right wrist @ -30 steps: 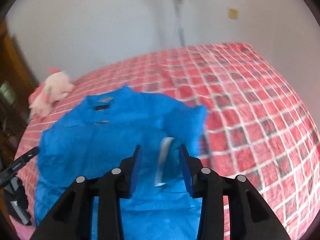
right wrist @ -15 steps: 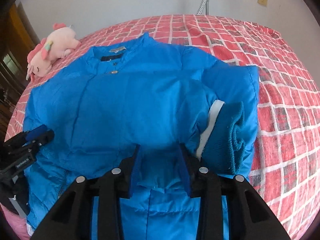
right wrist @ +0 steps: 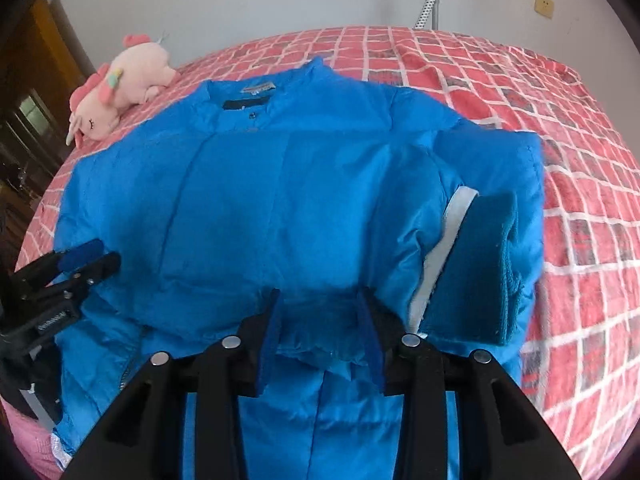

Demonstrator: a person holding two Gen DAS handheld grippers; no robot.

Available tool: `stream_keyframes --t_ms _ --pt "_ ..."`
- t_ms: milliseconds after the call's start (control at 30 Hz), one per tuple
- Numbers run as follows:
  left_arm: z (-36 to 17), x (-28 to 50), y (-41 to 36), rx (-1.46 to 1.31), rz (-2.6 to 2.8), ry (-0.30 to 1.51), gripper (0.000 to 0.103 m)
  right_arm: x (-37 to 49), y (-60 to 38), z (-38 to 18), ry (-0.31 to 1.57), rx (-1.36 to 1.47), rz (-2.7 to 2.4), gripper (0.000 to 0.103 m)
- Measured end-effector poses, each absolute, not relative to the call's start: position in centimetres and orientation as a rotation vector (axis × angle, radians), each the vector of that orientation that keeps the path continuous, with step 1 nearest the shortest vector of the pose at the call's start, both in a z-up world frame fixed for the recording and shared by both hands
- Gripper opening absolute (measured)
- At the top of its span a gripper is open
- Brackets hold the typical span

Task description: Fold large clothes

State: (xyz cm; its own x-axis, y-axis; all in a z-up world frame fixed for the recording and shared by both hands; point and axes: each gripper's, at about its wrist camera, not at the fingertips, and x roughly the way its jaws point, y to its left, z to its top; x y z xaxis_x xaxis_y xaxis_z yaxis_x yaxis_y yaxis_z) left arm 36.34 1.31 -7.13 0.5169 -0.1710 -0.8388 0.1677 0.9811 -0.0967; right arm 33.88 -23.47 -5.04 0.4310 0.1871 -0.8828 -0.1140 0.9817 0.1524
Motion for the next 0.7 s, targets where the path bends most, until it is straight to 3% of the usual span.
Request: stream_keyframes --t_ms 200,300,400,567,700 --pt "-4.5 34.8 2.0 -0.038 -0.21 1.006 0.053 31.9 -24.9 -2.3 1.054 0.173 0.246 0.042" --pt "-1.2 32.0 3.6 -0.045 -0.194 0.932 0.068 28.0 -25.8 0.4 0.972 0.162 0.263 0.056" --pt "0.5 28.1 5.8 -0.032 -0.156 0.902 0.071 24.0 -27.1 1.4 0.935 0.143 0.246 0.057" --pt "-0.5 21.0 10.5 -0.002 -0.035 0.941 0.075 17.2 -31.2 0.1 0.963 0.105 0.198 0.058" --pt "-2.0 15.8 13.3 -0.059 0.011 0.98 0.077 12.9 -33.3 -0.4 0.971 0.12 0.188 0.066"
